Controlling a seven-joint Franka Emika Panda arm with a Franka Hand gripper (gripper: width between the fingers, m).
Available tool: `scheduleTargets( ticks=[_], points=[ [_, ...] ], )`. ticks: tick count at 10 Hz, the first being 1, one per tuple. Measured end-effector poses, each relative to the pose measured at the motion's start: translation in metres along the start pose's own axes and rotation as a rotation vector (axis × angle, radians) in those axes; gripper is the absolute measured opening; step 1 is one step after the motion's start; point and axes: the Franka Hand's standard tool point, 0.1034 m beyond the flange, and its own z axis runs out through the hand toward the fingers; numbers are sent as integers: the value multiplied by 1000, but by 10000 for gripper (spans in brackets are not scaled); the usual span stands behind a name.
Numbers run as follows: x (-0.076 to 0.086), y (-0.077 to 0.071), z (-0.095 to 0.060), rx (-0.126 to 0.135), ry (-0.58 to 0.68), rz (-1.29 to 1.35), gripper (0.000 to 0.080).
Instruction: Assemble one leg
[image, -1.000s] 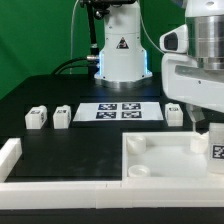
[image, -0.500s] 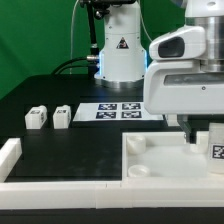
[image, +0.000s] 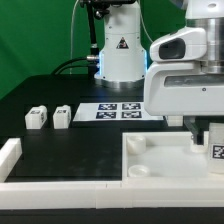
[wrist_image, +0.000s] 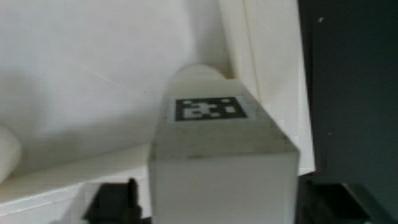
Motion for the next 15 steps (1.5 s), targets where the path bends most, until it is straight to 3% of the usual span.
scheduleTargets(
  ticks=[1,3,5,7,9,11,12,13,15],
  points=[
    [1,3,0,-3,1,127,294],
    [1,4,1,-6,1,275,294],
    [0,6,-2,-12,-36,659,294],
    [-2,9,-1,0,-75,1115,294],
    [-4,7,0,1,-70,1391,294],
    [-4,7,1,0,-70,1381,294],
    [-4,7,1,1,-69,1336,478],
    [-5,7,1,1,-70,1335,591],
    [-5,6,1,4,-57,926,637]
  ],
)
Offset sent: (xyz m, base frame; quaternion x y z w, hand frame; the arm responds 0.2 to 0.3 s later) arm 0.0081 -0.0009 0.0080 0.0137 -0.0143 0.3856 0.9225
